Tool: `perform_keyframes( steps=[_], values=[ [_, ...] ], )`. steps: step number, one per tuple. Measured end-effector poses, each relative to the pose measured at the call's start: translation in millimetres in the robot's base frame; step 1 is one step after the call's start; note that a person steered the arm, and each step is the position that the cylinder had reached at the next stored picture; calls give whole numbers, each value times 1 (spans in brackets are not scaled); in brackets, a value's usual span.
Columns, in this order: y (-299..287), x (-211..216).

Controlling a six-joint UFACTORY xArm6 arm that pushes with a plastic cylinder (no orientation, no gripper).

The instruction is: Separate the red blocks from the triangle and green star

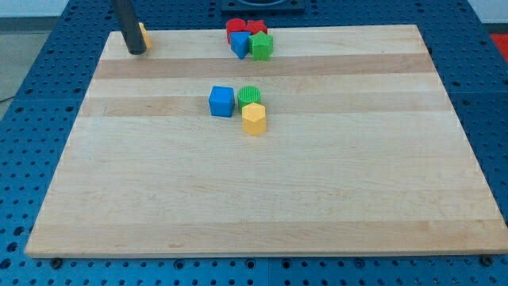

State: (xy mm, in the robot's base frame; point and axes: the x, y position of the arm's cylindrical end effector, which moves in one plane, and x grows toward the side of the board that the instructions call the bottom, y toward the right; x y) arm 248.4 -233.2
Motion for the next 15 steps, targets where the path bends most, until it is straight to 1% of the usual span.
perform_keyframes(
  steps=[2,3,4,5,6,7,8,9,10,11,12,13,14,15],
  values=[
    [1,2],
    [67,14],
    [92,16],
    [78,0],
    [71,-30],
    [80,-56],
    [85,-57],
    [119,-55],
    [229,-51],
    [313,-23],
    [357,5],
    [343,2],
    [329,-13],
    [323,2]
  ],
)
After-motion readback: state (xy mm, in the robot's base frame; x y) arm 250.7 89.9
